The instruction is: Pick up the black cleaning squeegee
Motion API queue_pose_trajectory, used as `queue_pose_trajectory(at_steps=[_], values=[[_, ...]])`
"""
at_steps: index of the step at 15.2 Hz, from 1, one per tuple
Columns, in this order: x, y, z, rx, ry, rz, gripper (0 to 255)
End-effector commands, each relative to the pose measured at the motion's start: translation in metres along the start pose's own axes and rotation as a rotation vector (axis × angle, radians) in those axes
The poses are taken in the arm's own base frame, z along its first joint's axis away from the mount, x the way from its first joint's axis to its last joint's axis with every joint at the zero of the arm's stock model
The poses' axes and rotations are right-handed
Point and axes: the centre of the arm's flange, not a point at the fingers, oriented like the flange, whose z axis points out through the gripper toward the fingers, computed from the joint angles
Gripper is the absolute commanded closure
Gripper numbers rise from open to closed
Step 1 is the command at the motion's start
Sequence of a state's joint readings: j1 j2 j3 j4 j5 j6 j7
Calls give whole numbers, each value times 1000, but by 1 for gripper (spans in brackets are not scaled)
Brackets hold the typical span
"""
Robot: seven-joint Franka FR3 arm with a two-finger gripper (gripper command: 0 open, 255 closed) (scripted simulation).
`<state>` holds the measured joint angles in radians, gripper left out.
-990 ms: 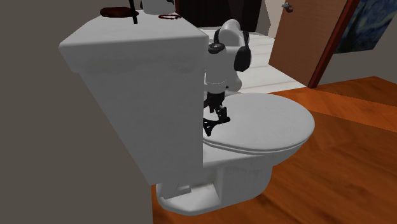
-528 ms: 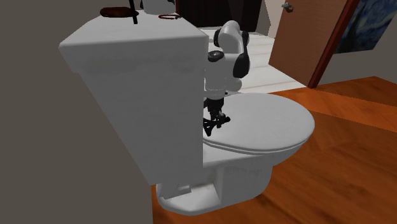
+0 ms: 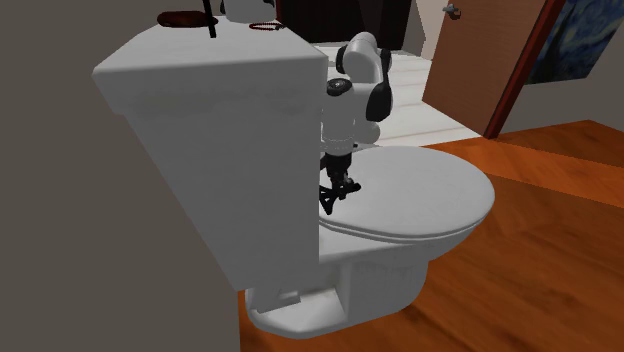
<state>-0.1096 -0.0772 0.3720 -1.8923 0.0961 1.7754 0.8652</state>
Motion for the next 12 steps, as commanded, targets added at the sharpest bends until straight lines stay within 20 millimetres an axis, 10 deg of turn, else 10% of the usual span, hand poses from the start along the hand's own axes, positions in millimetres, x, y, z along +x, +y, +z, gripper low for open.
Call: queue_pose_trajectory(at_steps=[1,12], values=[[-1,-1,3,-1,-3,-2,255],[-6,-1,-54,-1,-3,-2,255]])
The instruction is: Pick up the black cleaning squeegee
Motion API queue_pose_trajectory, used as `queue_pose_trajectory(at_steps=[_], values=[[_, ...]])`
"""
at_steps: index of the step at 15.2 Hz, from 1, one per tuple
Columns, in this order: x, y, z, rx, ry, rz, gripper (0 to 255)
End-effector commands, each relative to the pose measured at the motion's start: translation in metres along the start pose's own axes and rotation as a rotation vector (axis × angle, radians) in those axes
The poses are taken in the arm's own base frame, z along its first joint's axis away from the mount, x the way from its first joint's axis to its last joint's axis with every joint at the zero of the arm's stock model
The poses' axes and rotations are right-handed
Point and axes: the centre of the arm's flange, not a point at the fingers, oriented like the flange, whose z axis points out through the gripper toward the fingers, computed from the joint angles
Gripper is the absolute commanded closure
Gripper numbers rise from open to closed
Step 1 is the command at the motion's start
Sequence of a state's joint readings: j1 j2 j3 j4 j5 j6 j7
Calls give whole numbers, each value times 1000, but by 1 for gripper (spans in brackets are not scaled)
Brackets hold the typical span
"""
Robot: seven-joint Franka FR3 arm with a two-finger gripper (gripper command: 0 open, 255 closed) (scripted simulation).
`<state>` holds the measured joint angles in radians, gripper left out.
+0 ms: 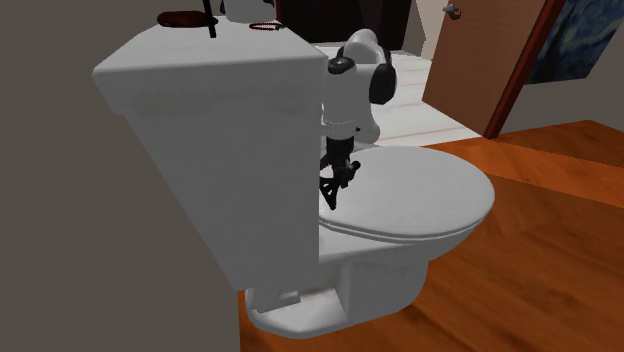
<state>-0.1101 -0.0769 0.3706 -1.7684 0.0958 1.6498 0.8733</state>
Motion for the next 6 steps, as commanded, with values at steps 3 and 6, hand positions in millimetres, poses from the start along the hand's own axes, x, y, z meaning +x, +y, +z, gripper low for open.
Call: queue_pose_trajectory(at_steps=[3,6], values=[[-1,-1,-22,0,0,0,255],[-2,-1,-28,0,0,0,255]])
